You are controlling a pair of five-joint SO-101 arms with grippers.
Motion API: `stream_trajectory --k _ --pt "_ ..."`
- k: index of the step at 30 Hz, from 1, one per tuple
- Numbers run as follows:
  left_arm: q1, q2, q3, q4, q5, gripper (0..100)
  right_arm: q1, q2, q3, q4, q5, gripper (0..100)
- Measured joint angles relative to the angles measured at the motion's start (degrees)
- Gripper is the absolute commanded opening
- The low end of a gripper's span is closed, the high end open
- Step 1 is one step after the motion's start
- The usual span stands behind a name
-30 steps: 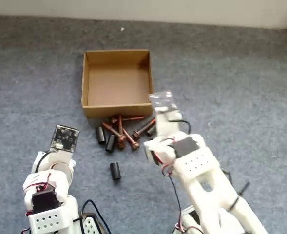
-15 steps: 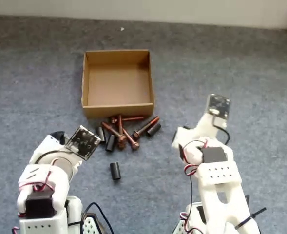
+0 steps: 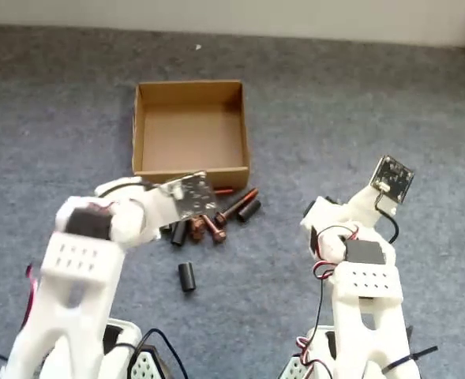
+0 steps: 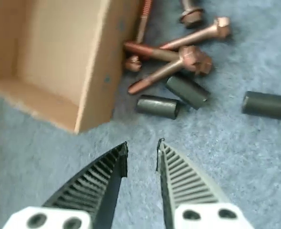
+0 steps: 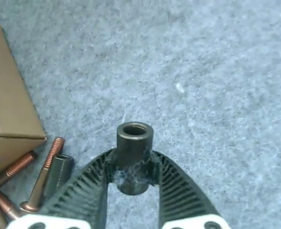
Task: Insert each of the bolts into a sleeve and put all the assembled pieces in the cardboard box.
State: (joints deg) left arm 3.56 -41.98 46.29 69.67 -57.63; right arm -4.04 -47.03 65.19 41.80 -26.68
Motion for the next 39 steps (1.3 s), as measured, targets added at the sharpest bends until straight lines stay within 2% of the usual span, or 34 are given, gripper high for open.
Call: stream_trajectory --k 6,16,24,32,37,39 --pt "3.96 16.0 -6.77 -0.35 -6.07 13 0.0 0.0 0.0 0.0 -0.26 0.4" --pt "9.85 32.0 -8.35 -11.87 -7.03 13 0.0 0.0 0.0 0.0 -0.35 0.4" --pt "11.69 37.36 -8.35 -17.58 -7.03 13 0.0 0.0 0.0 0.0 -0.35 0.4" --pt "14.33 38.42 -8.35 -18.46 -6.15 12 0.0 0.0 0.0 0.0 -0.35 0.4" --pt "15.82 38.51 -8.35 -19.43 -2.29 1 0.0 0.0 0.0 0.0 -0.35 0.4" --pt "16.26 38.51 -8.35 -19.52 -1.76 1 0.0 0.0 0.0 0.0 -0.35 0.4"
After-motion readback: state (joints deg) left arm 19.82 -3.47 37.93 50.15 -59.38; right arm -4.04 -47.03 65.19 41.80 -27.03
